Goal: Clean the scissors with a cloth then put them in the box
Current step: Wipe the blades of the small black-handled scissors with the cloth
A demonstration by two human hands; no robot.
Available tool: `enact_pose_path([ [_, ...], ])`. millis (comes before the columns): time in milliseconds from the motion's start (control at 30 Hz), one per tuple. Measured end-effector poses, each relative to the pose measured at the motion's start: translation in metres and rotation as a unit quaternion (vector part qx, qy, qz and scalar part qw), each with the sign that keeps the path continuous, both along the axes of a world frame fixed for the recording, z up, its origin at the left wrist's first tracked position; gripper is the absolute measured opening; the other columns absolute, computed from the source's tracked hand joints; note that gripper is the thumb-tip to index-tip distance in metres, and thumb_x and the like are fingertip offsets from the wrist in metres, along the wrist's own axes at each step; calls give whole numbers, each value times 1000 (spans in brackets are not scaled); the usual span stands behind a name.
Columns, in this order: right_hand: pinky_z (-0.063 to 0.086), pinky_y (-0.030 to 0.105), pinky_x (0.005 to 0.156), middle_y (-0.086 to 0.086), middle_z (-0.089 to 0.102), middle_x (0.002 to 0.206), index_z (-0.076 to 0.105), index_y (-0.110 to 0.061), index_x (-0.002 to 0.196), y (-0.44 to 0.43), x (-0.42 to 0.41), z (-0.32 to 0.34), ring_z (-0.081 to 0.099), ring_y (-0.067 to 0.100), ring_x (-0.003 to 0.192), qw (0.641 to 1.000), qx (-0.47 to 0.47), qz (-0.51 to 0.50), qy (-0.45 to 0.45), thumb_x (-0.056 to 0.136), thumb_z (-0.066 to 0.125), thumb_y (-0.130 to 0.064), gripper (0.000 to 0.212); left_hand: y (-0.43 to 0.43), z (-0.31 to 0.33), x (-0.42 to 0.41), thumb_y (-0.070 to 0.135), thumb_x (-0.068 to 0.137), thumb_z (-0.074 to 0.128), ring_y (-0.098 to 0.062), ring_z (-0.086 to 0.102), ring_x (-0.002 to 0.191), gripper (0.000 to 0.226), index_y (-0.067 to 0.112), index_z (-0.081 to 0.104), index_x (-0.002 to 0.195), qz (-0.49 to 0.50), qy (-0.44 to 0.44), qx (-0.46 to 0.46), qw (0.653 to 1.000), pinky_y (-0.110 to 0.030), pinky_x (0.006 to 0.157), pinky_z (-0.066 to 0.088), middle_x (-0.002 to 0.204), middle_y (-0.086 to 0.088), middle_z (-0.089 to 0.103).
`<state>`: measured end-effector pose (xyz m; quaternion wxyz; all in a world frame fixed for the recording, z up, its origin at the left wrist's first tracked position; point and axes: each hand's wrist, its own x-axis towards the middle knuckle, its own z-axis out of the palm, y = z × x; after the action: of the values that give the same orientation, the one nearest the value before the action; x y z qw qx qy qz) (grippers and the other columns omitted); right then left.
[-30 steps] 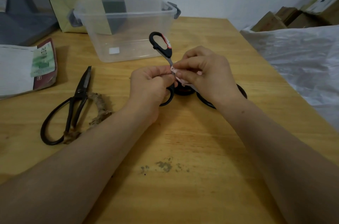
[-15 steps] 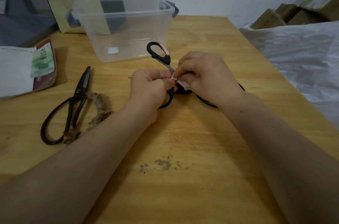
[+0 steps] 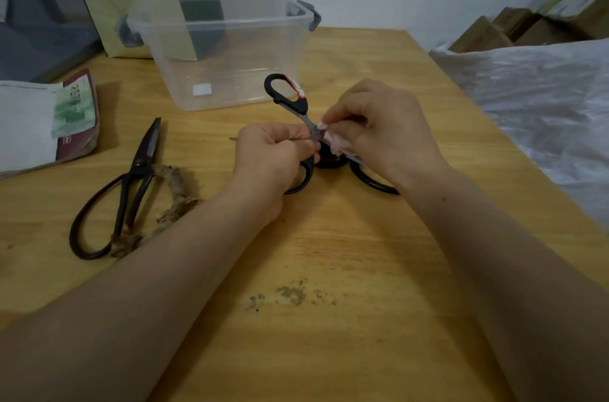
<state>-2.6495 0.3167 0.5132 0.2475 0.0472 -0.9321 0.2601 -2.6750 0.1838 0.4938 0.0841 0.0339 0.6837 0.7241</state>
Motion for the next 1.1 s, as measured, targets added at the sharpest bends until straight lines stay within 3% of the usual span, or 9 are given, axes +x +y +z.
enact_pose_path([
  [100,47,41,85,-2,63,102,76,-20,95,-5,-2,-5,60,18,96,999,47,16,-17,86,66,-20,13,1,-1,0,-8,84,59,-9,51,46,18,7,66,76,2,7,-14,1000,-14,39,31,64,-9,61],
  [233,47,39,87,-4,61,106,75,-23,97,-7,-6,-2,58,19,99,994,94,-9,-54,89,61,-17,17,2,-2,0,-10,82,60,-22,56,65,28,12,64,65,4,16,-20,1000,-19,44,33,65,-9,62],
  [500,48,36,85,3,60,111,72,-17,101,-3,-5,2,58,23,102,992,87,-68,-54,87,62,-16,18,3,-1,2,-9,83,59,-26,56,71,26,11,63,68,-5,-3,-19,1000,-20,43,33,68,-12,63],
  [700,46,39,86,1,61,110,73,-16,99,-5,-3,1,57,22,101,996,72,-22,-45,88,60,-12,18,2,-1,1,-9,84,58,-23,58,68,26,12,63,68,-11,12,-21,1000,-17,43,35,68,-10,63],
  [833,46,34,85,3,61,111,72,-17,103,0,-6,2,57,22,101,993,81,-73,-53,89,58,-12,21,1,0,1,-10,84,57,-20,60,67,25,11,60,71,-16,8,-15,1000,-12,40,36,70,-10,63],
  [900,43,23,76,-5,63,99,72,-19,102,8,-3,4,58,14,92,993,39,-113,-22,90,57,-10,22,1,1,0,-11,85,56,-18,59,63,22,8,59,74,-23,-5,0,1000,-11,37,35,72,-11,63],
  [967,44,17,68,-15,62,79,75,-20,93,13,1,7,58,4,77,992,-80,-99,-5,87,64,-10,16,0,1,-1,-11,86,54,-15,56,59,21,7,57,76,-22,-10,11,1000,-11,37,34,73,-12,61],
  [1033,50,20,68,-13,67,77,75,-20,86,9,4,6,61,4,74,985,-164,-48,-29,82,71,-13,9,0,-1,-2,-11,87,54,-17,54,61,23,8,58,74,-19,4,12,1000,-13,39,33,70,-12,60],
  [1100,52,24,67,-7,70,80,75,-19,82,5,2,1,64,8,74,982,-182,-17,-53,80,74,-16,4,1,-1,-1,-9,87,54,-18,54,65,26,11,60,72,-20,18,8,1000,-16,42,33,68,-10,60],
])
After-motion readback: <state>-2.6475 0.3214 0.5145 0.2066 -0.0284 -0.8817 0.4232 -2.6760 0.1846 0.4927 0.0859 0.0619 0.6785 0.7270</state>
